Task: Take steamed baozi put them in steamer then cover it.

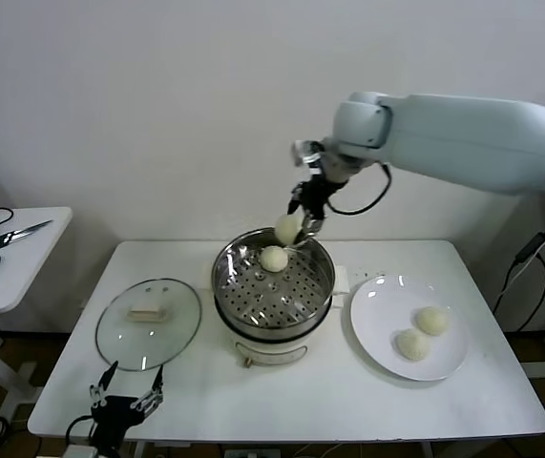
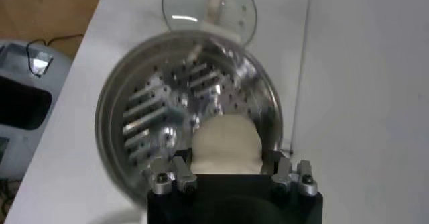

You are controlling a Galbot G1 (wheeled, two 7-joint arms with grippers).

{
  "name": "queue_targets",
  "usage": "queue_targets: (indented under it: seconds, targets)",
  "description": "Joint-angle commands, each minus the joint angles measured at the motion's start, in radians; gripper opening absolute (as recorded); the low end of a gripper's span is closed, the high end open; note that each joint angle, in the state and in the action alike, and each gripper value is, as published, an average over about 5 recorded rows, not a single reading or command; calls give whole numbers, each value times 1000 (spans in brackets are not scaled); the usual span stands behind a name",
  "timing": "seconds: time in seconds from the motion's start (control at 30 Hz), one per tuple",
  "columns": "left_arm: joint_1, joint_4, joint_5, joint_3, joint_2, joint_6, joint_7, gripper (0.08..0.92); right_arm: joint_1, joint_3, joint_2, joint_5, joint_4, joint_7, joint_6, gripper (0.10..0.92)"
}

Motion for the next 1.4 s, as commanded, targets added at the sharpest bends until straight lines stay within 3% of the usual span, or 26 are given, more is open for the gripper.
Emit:
queue_targets:
  seconds: [0.03,0.87,1.03,1.23,1.4]
  targets:
    - [1,-3,-2,-1,-1,0,-1,823,-167,40,181,-3,-106,69,-45,682]
    - [1,-9,-5,-6,-6,0,-6,823,-311,38,212,-143,-187,118,-52,687]
    - [0,-10,-4,-5,-10,1,-6,823,-290,53,193,-147,-176,113,-27,767]
    - [2,-15,-2,-6,-14,2,-8,823,-122,29,92,-122,-130,-30,78,821]
    - [2,-17,-2,-7,-12,6,-8,823,25,-26,-104,-65,-50,-137,130,823]
